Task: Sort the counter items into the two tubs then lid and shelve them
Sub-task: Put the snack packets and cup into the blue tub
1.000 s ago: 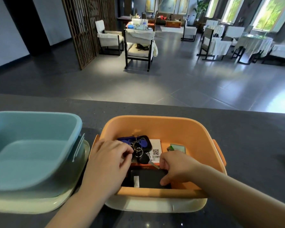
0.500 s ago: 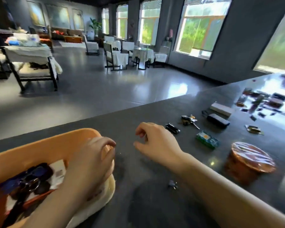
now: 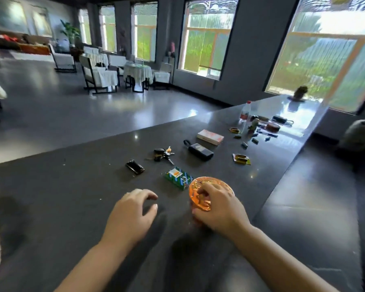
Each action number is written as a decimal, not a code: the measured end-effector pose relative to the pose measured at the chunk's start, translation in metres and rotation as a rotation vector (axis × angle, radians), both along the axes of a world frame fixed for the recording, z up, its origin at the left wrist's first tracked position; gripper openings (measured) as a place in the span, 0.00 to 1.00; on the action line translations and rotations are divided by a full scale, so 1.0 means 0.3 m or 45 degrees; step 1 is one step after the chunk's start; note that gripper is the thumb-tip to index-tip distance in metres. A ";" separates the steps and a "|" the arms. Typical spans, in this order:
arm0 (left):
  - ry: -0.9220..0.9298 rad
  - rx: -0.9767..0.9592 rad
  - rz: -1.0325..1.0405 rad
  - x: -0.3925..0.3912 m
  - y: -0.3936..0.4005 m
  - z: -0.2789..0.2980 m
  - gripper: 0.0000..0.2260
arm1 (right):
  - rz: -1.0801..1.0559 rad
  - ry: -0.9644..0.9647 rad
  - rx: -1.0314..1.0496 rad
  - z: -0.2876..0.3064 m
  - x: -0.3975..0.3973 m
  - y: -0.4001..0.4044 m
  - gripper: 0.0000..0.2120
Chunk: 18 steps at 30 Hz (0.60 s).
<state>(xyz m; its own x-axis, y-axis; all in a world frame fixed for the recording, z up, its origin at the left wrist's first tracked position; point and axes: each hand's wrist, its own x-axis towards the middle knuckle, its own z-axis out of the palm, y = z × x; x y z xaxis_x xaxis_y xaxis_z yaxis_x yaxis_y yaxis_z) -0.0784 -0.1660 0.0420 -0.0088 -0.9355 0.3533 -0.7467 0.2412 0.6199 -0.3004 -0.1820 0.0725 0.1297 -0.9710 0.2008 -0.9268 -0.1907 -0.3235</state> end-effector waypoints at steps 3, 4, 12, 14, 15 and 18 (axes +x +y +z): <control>0.014 0.033 0.031 -0.150 -0.063 -0.040 0.07 | -0.003 0.013 0.090 -0.042 -0.115 -0.079 0.40; 0.021 0.052 0.045 -0.184 -0.080 -0.050 0.07 | 0.003 0.003 0.137 -0.053 -0.137 -0.105 0.46; 0.024 0.196 0.238 -0.204 -0.214 -0.121 0.06 | 0.055 0.019 0.495 -0.133 -0.163 -0.293 0.64; 0.003 0.207 0.260 -0.185 -0.285 -0.135 0.06 | 0.031 0.043 0.459 -0.143 -0.176 -0.321 0.63; -0.014 0.227 0.258 -0.185 -0.323 -0.142 0.06 | 0.013 0.061 0.436 -0.147 -0.184 -0.328 0.62; -0.062 0.290 0.218 -0.216 -0.449 -0.176 0.09 | -0.006 0.009 0.318 -0.157 -0.221 -0.362 0.57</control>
